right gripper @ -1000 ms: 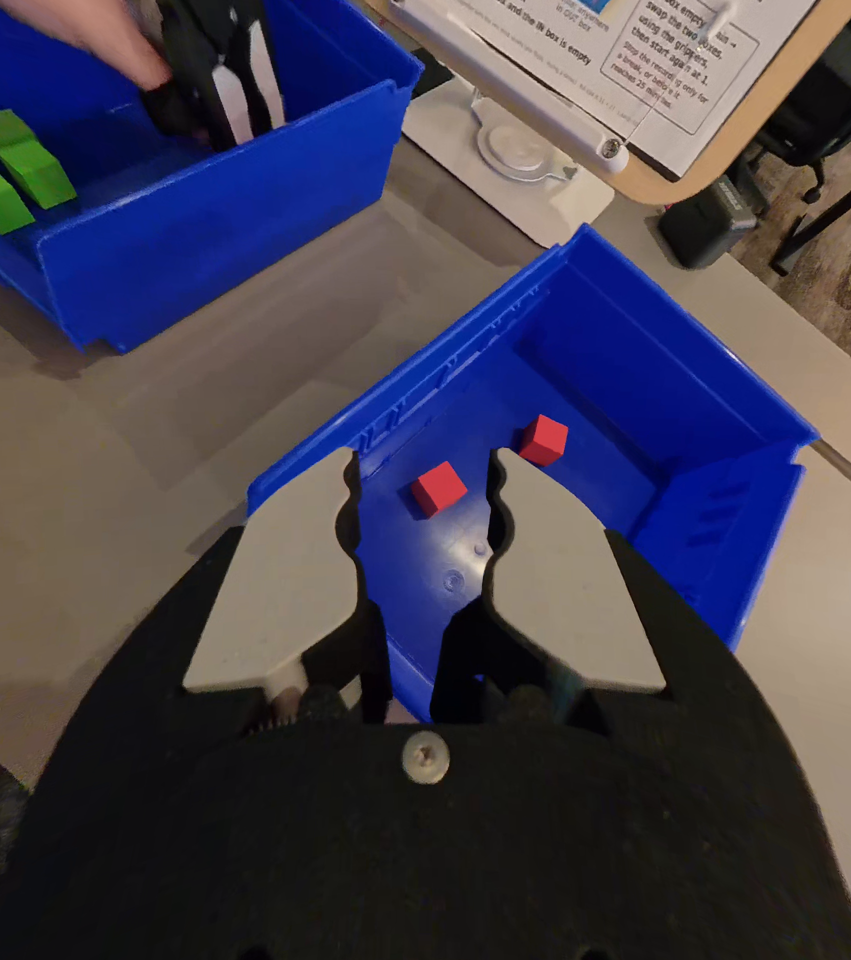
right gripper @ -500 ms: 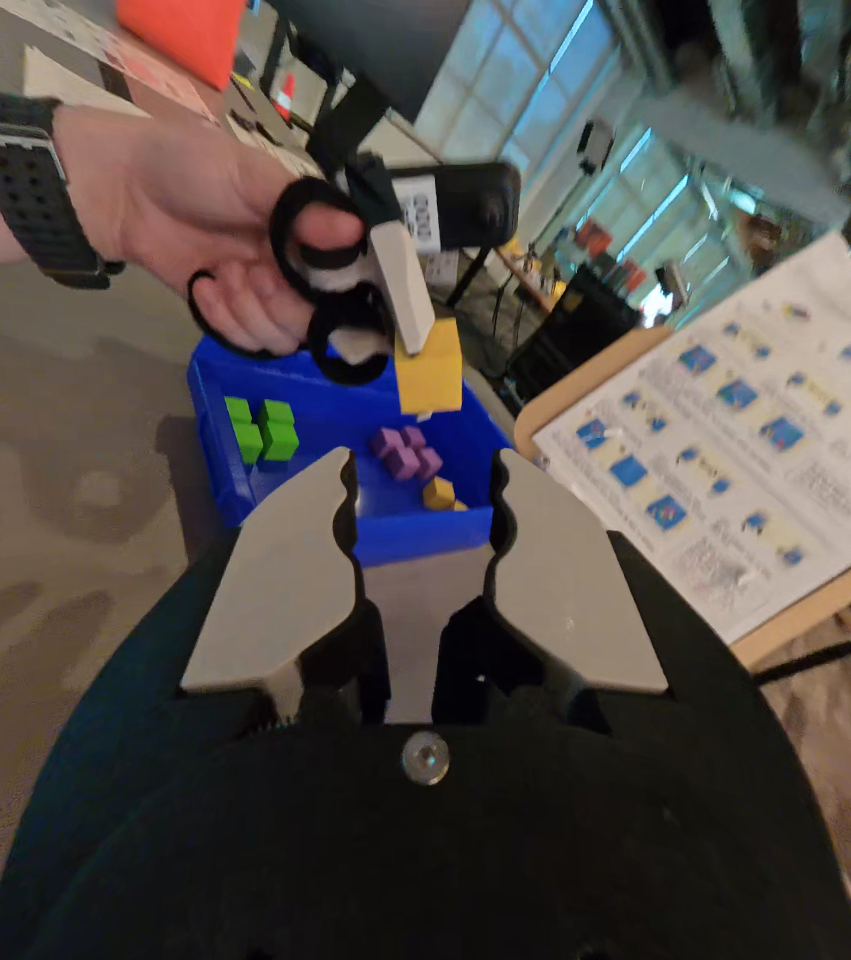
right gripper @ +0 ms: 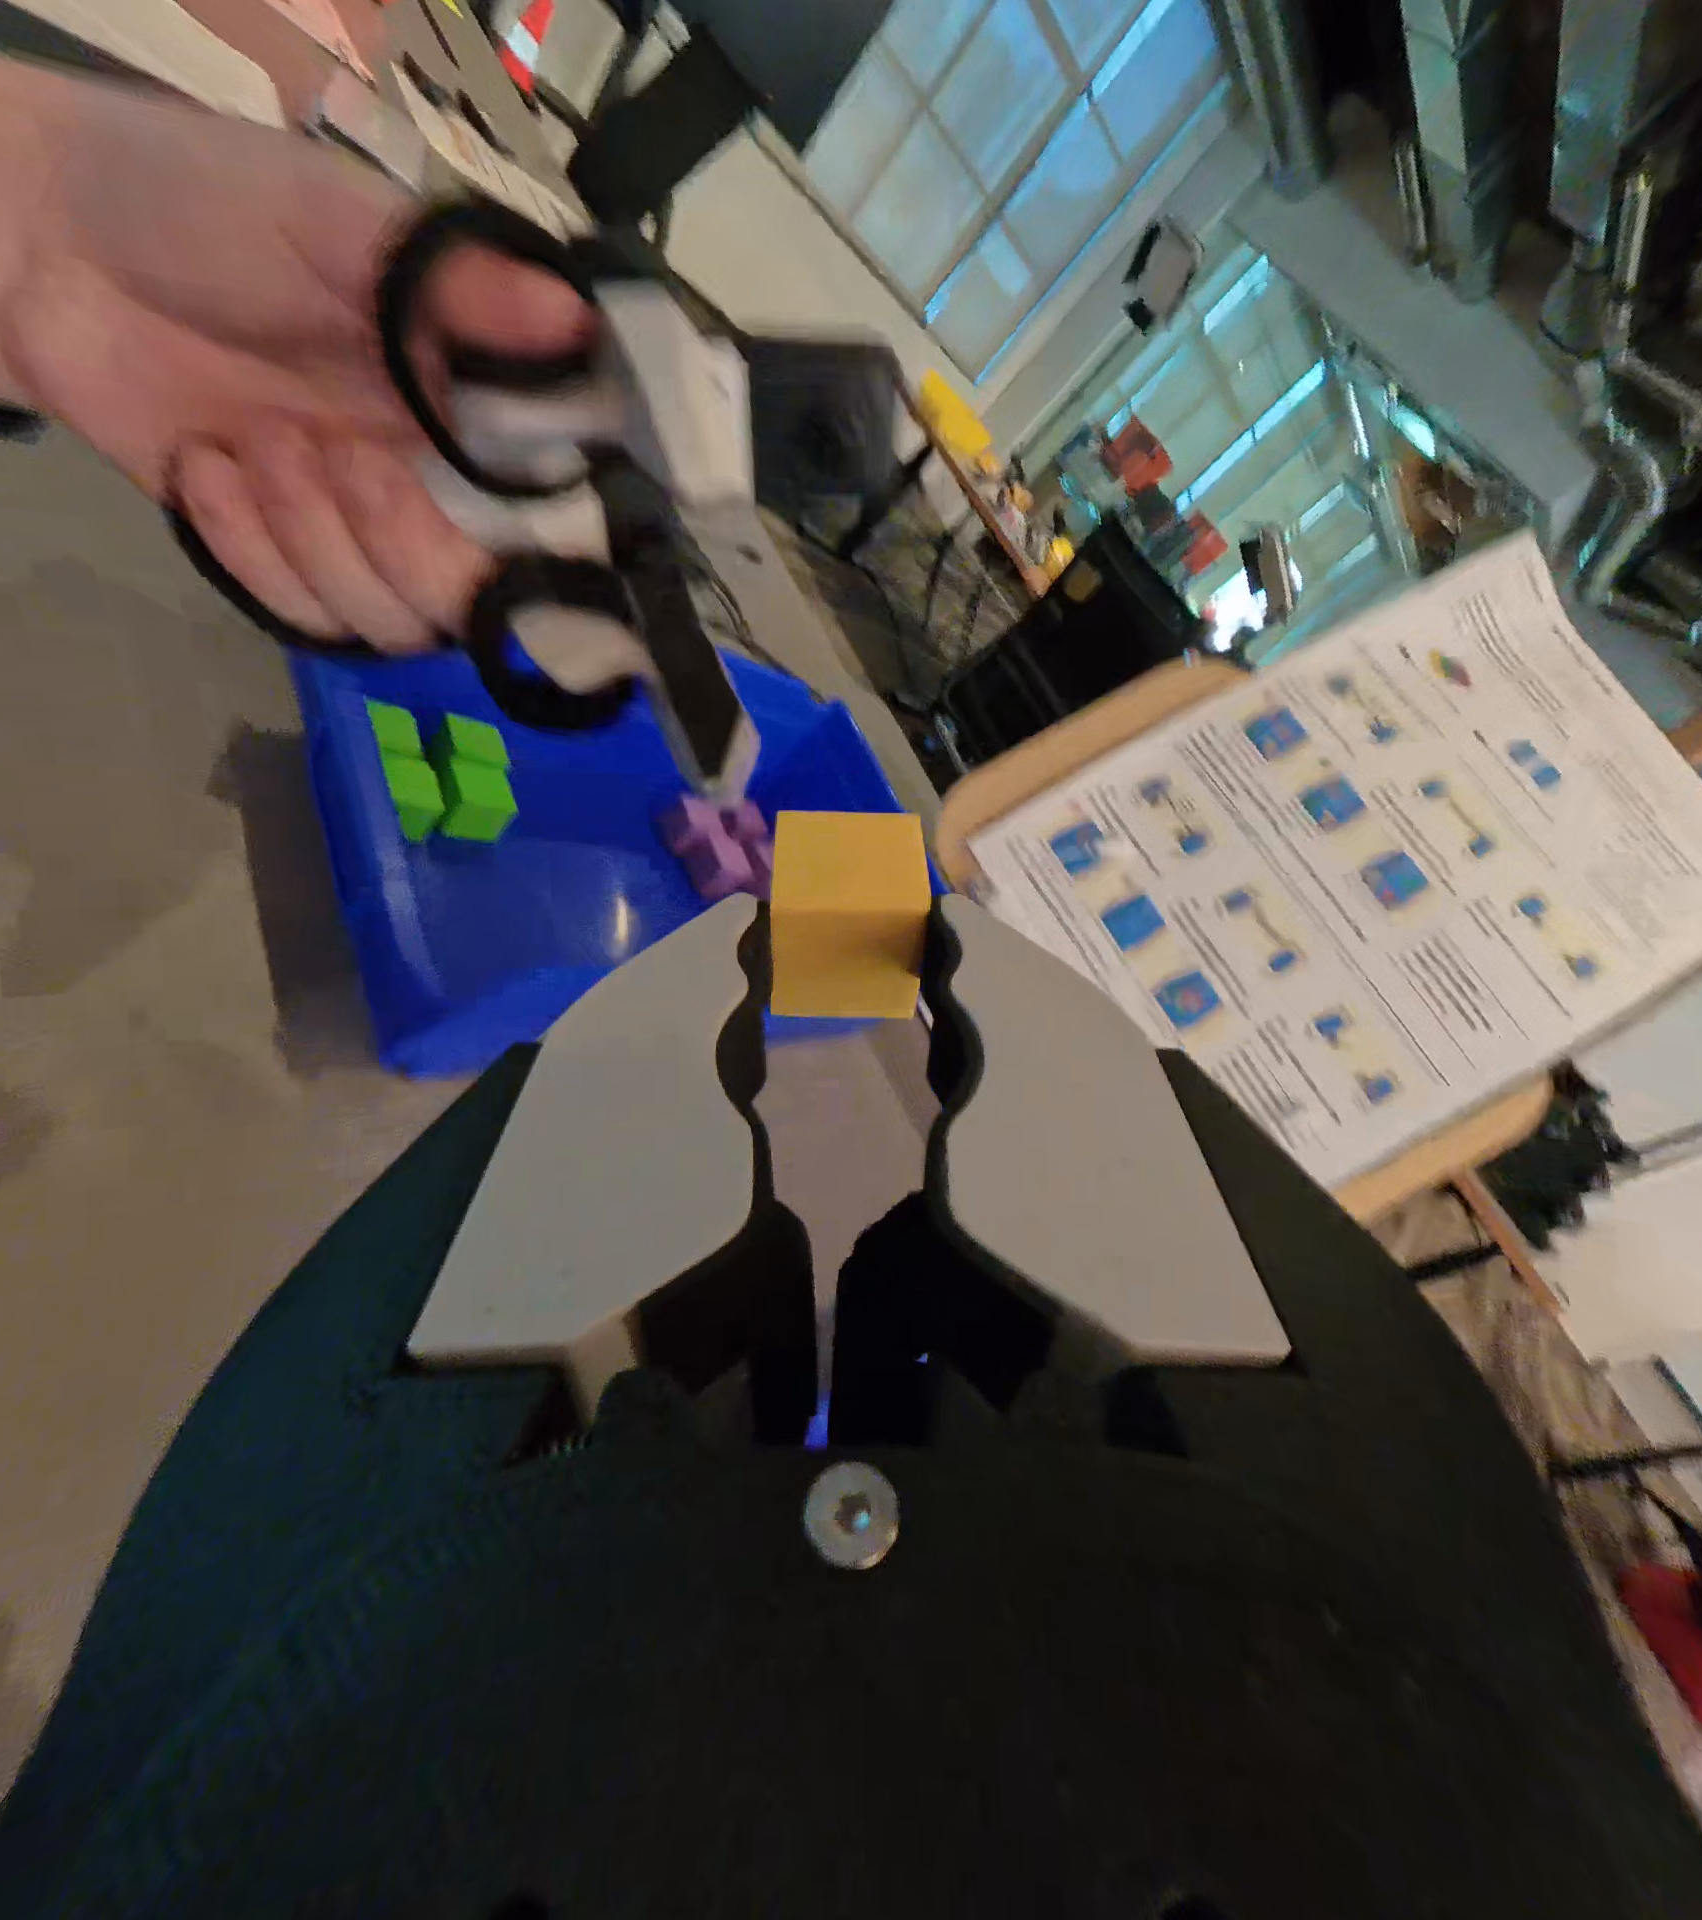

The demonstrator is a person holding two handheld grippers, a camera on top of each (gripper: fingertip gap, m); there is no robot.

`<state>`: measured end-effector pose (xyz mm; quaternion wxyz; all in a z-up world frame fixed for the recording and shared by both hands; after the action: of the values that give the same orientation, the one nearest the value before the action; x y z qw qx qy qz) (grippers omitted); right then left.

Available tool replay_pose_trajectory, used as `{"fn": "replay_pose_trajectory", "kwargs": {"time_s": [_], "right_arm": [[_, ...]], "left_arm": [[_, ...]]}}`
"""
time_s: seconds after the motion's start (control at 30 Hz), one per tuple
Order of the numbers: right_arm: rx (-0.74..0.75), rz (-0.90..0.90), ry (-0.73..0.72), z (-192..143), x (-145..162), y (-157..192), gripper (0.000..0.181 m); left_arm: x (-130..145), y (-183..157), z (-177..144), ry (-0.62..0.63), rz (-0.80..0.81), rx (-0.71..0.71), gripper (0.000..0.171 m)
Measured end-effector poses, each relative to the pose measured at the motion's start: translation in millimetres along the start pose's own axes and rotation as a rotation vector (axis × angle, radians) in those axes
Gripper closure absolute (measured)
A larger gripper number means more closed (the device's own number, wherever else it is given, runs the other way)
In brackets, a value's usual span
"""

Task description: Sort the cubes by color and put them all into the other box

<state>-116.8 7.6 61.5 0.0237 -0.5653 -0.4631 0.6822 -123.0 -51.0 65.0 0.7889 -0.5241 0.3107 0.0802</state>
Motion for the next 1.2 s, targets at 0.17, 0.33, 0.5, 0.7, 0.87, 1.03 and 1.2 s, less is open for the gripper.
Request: {"fn": "replay_pose_trajectory", "kwargs": {"time_s": [0.17,0.33,0.5,0.7,0.87,1.03,1.2], "right_arm": [[-0.209,0.257,0.485,-60,96,-35,0.154],[-0.563,0.411,0.965,-96,189,7,0.153],[-0.693,0.451,1.164,-99,237,31,0.153],[-0.703,0.494,1.241,-96,258,43,0.149],[-0.640,0.477,1.251,-99,257,34,0.133],[-0.427,0.444,1.076,-101,227,-7,0.127],[-0.212,0.434,0.820,-99,183,-22,0.133]], "left_arm": [[-14,-6,-29,-0.105,0.168,-0.171,0.122],[-19,-2,-48,-0.086,0.240,-0.318,0.130],[-17,51,-93,0.035,0.311,-0.813,0.130],[-4,92,-141,0.358,0.336,-1.242,0.130],[0,111,-158,0.595,0.420,-1.326,0.130],[-25,127,-173,0.848,0.683,-1.352,0.129],[-51,169,-184,1.174,0.821,-1.306,0.121]]}}
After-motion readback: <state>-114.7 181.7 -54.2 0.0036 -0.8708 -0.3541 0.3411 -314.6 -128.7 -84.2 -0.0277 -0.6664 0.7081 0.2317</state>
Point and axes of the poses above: each gripper's, where its closed fingertips meet, z out along the fingers, x out of its underside, y = z × x across the jaws, the point moved 1 cm from there along -z, back along the fingers, and after that the axes turned 6 degrees about -y, right-handed, at the moved point
